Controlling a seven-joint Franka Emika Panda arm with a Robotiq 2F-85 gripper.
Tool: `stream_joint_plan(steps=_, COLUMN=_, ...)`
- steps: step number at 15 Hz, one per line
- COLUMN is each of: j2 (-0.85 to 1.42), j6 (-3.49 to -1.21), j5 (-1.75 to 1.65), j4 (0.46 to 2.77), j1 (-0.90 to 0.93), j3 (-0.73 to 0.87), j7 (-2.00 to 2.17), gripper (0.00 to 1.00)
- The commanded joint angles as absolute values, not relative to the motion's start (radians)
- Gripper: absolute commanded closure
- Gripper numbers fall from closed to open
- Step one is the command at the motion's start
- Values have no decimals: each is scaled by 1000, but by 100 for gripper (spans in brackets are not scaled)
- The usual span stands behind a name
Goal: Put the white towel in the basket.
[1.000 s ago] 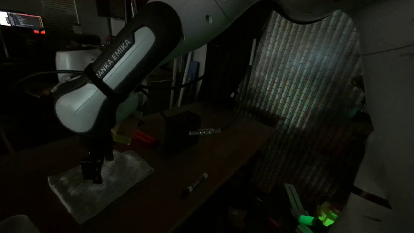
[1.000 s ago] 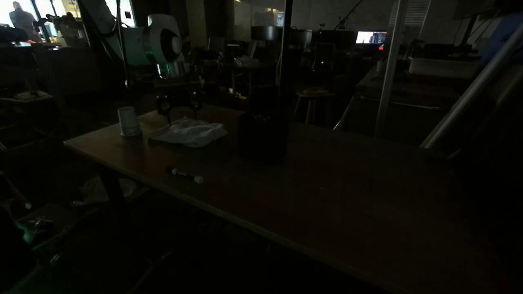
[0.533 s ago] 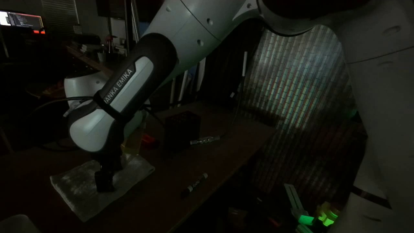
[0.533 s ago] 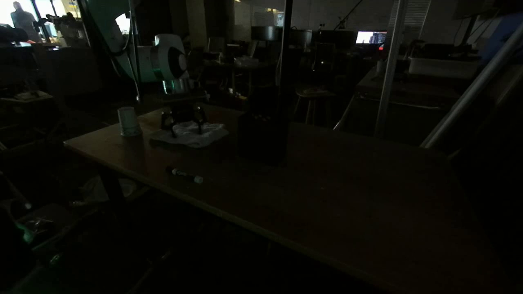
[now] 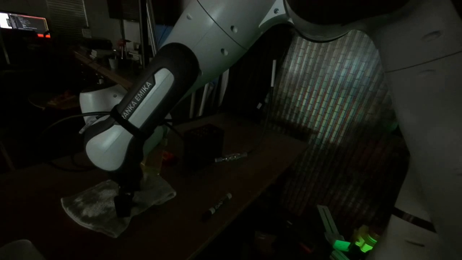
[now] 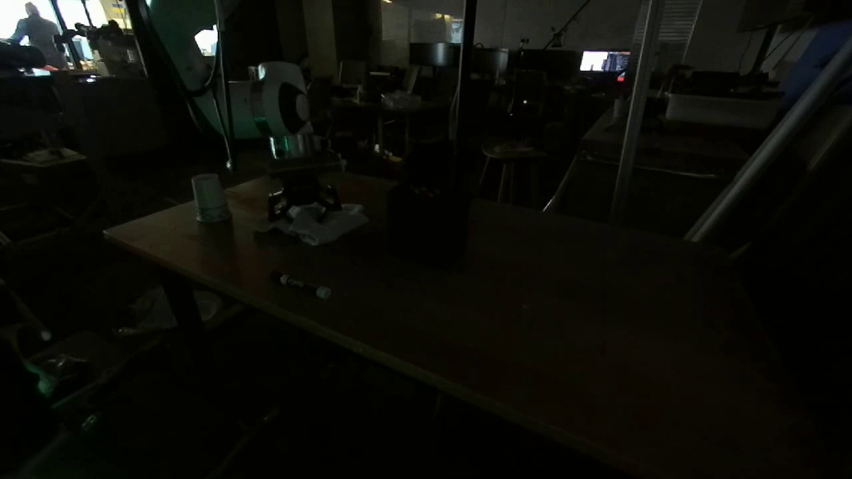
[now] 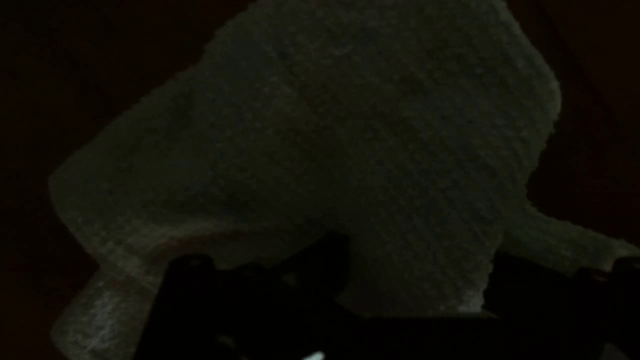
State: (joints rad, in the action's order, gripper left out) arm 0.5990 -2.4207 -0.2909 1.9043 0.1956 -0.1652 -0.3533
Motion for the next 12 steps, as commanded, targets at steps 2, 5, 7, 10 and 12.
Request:
stream_joint_plan(steps=2, j2=551, j6=-2429, j5=-211, j4=1952, j1=157, j3=-206, j7=-361, gripper=81)
stream_joint_plan(steps=5, j2=502, j6=-2433, j5=-158, j4=1974, j1=144, j3=-217, j7=-347, gripper=100)
stream_joint_plan(steps=7, j2=445, j6=-2439, j5=-114, j4=2012, j1=125, j3=-221, j7=-341, gripper=100)
stream_joint_plan(steps=10, j2=342, j6=-2406, j5=-3, j4=2081, j1=74, j3=-243, j7=-375, gripper=100)
stream_joint_plan(steps=12, j2=256, j6=-2405, j5=69, j4=2142, j1=42, j3=-236, j7=-371, gripper=100)
